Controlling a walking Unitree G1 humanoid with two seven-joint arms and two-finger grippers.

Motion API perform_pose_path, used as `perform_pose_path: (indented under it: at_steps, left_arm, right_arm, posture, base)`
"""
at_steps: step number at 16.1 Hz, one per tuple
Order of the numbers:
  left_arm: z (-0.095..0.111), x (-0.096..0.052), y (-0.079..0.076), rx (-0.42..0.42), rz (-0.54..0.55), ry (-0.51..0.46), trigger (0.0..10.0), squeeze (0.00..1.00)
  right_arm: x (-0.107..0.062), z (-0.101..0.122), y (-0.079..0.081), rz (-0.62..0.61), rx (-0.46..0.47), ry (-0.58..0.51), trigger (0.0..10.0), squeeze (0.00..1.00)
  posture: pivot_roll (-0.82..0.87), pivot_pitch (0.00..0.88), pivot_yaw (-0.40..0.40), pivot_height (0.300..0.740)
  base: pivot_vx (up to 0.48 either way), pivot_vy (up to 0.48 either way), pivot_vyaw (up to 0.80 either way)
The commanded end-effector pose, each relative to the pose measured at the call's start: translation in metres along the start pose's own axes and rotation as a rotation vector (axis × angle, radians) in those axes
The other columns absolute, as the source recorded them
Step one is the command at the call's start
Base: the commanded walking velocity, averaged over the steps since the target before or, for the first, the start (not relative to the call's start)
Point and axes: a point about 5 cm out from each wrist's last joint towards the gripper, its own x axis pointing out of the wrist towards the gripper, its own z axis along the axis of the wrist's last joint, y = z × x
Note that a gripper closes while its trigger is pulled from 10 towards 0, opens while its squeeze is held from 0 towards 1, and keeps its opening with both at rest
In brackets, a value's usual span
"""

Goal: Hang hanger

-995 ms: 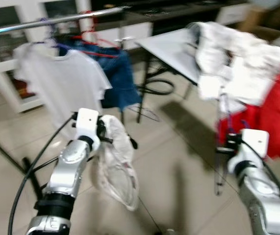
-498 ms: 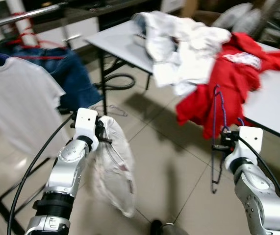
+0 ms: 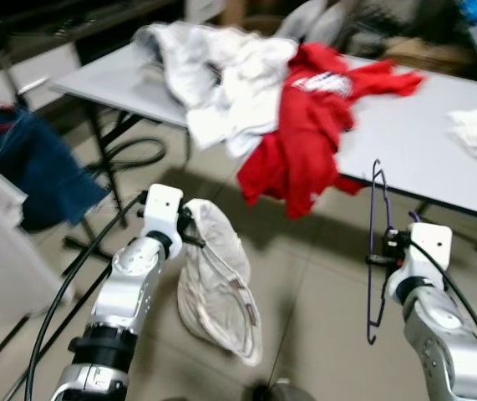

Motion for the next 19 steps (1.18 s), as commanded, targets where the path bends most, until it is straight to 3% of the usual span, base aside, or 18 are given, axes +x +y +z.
perform_pose_path:
  at_steps: [1,13,15,19]
  left_arm:
    - [0.014,0.0,0.007,0.025,0.014,-0.056,10.0,0.0]
    - [0.014,0.002,0.009,0.02,0.015,-0.061,10.0,0.0]
    - [0.016,-0.002,0.012,-0.033,0.046,-0.093,10.0,0.0]
    - [0.026,-0.002,0.017,-0.082,0.093,-0.158,10.0,0.0]
  right_arm:
    - [-0.002,0.0,0.002,0.0,0.0,-0.002,10.0,0.0]
    - [0.002,0.015,0.01,0.065,-0.022,-0.025,10.0,0.0]
    - [0.0,0.011,0.012,0.065,-0.021,-0.019,10.0,0.0]
    - [0.003,0.029,0.019,0.082,-0.129,-0.061,10.0,0.0]
  posture:
    - [0.01,0.0,-0.006,0.74]
    - [0.0,0.0,-0.011,0.74]
    - [0.01,0.0,-0.023,0.74]
    - [0.0,0.0,-0.014,0.74]
  base:
    - [0.0,0.3,-0.8]
    - [0.0,0.303,-0.8]
    - [0.0,0.0,-0.28]
    - [0.0,0.0,0.0]
